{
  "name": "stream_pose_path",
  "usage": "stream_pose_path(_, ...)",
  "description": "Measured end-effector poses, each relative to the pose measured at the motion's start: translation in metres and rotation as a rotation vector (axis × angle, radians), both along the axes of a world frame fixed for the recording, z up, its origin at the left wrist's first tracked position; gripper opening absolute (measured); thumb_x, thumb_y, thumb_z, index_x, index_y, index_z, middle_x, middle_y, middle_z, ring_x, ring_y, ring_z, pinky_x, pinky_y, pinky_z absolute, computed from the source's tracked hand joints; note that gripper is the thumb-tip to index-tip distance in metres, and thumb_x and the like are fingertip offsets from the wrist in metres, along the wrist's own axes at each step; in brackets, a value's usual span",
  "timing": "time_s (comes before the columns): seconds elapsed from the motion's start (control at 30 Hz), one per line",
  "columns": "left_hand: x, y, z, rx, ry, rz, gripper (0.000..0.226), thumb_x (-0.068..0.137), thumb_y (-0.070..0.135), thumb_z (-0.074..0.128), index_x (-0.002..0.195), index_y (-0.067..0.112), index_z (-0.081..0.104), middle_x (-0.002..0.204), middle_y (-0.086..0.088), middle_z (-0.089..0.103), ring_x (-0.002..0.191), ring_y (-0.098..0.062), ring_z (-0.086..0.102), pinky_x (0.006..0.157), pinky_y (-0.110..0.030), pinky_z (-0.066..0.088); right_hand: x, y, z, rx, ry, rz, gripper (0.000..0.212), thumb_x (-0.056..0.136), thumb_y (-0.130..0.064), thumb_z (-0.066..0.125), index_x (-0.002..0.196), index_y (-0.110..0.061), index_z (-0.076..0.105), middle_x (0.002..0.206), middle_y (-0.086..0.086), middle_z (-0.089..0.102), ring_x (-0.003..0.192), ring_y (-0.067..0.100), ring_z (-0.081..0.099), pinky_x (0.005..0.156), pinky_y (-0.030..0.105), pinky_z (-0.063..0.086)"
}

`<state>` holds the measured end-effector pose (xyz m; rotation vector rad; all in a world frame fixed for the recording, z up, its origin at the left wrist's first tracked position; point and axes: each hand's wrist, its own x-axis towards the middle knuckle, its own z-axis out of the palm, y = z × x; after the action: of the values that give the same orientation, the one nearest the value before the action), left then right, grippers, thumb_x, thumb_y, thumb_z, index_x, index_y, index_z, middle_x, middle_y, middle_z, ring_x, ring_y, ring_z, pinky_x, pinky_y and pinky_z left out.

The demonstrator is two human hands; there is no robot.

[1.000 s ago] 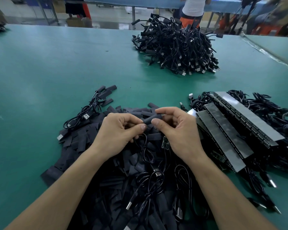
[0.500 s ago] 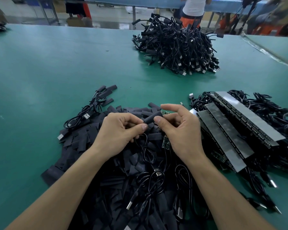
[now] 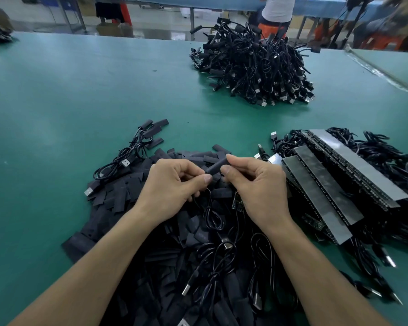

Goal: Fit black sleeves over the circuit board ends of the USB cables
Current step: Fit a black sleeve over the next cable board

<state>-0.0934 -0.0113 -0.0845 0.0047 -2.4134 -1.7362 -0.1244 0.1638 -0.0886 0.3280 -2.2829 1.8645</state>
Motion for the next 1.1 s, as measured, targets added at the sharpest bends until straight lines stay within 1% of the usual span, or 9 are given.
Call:
stream_pose_path(0.2,0.003,-0.001,0.008,-0.004,0.018,-0.012,0.008,0.08,0.017,0.083,0.08,0.017,0.075,0.066,-0.004,0.073,0.056,-0.016,0.066,0.053,-0.024,0.053,0.001,0.002,0.007,-0.088,-0.003,-0.011,0.022,0.084,-0.01,0.076,0.092,-0.03,0.074,0.076,-0.005,0.076,0.07,0.013,0.073,0.068,0.027,0.058)
stream_pose_path(0.3,0.003,-0.006,0.019,-0.019,0.04,-0.019,0.011,0.08,0.013,0.082,0.081,0.02,0.074,0.065,-0.001,0.073,0.057,-0.015,0.067,0.056,-0.027,0.056,0.002,0.003,0.01,-0.072,0.004,-0.049,0.028,0.087,-0.015,0.074,0.107,-0.034,0.07,0.075,-0.005,0.075,0.071,0.009,0.072,0.07,0.02,0.055)
stream_pose_path(0.37,0.001,-0.014,0.029,-0.012,0.09,0.046,0.01,0.081,0.013,0.08,0.079,0.021,0.074,0.063,-0.002,0.072,0.053,-0.011,0.066,0.051,-0.022,0.054,0.004,0.005,0.014,0.039,0.035,-0.075,0.032,0.089,-0.02,0.072,0.119,-0.031,0.068,0.077,-0.008,0.075,0.073,0.006,0.071,0.074,0.022,0.056)
stream_pose_path(0.53,-0.017,-0.058,0.049,0.099,0.135,0.439,0.007,0.084,0.015,0.077,0.078,0.016,0.073,0.058,0.001,0.071,0.047,-0.005,0.058,0.047,-0.015,0.047,0.011,0.011,0.045,0.622,0.045,0.095,0.022,0.09,-0.023,0.066,0.111,-0.024,0.073,0.098,-0.008,0.073,0.089,0.005,0.067,0.088,0.031,0.055)
stream_pose_path(0.63,-0.036,-0.081,0.048,-0.072,0.071,0.594,0.006,0.084,0.019,0.076,0.084,0.013,0.076,0.062,0.001,0.071,0.057,-0.009,0.064,0.062,-0.022,0.054,0.022,0.016,0.065,1.008,-0.045,0.227,0.025,0.088,-0.034,0.064,0.112,-0.025,0.066,0.107,-0.006,0.067,0.102,0.018,0.062,0.086,0.04,0.054)
stream_pose_path(0.7,-0.045,-0.088,0.045,-0.258,-0.016,0.604,0.011,0.086,0.023,0.074,0.093,0.014,0.077,0.077,-0.004,0.073,0.078,-0.018,0.07,0.081,-0.026,0.053,0.028,0.019,0.071,1.164,-0.086,0.245,0.03,0.088,-0.036,0.064,0.116,-0.025,0.06,0.111,-0.005,0.062,0.107,0.021,0.057,0.085,0.039,0.051)
stream_pose_path(0.9,-0.045,-0.067,0.044,-0.711,-0.065,0.498,0.026,0.09,0.027,0.068,0.113,0.019,0.074,0.128,-0.008,0.064,0.12,-0.029,0.055,0.101,-0.038,0.042,0.026,0.023,0.071,1.184,-0.243,0.301,0.048,0.091,-0.035,0.065,0.135,-0.043,0.047,0.13,0.0,0.058,0.123,0.027,0.05,0.097,0.041,0.047)
stream_pose_path(1.0,-0.029,-0.041,0.05,-0.681,0.144,0.422,0.011,0.088,0.024,0.069,0.094,0.023,0.078,0.1,0.008,0.07,0.093,-0.012,0.064,0.084,-0.031,0.051,0.024,0.021,0.069,1.245,-0.176,0.268,0.054,0.089,-0.032,0.068,0.136,-0.046,0.045,0.131,-0.004,0.058,0.125,0.027,0.046,0.1,0.039,0.04)
stream_pose_path(1.1,-0.01,-0.008,0.052,-0.324,0.126,0.079,0.007,0.084,0.031,0.072,0.078,0.029,0.076,0.069,0.016,0.072,0.066,0.002,0.066,0.063,-0.016,0.051,0.022,0.019,0.066,1.246,-0.135,0.184,0.048,0.085,-0.033,0.069,0.129,-0.037,0.05,0.127,-0.002,0.057,0.121,0.028,0.047,0.095,0.038,0.04)
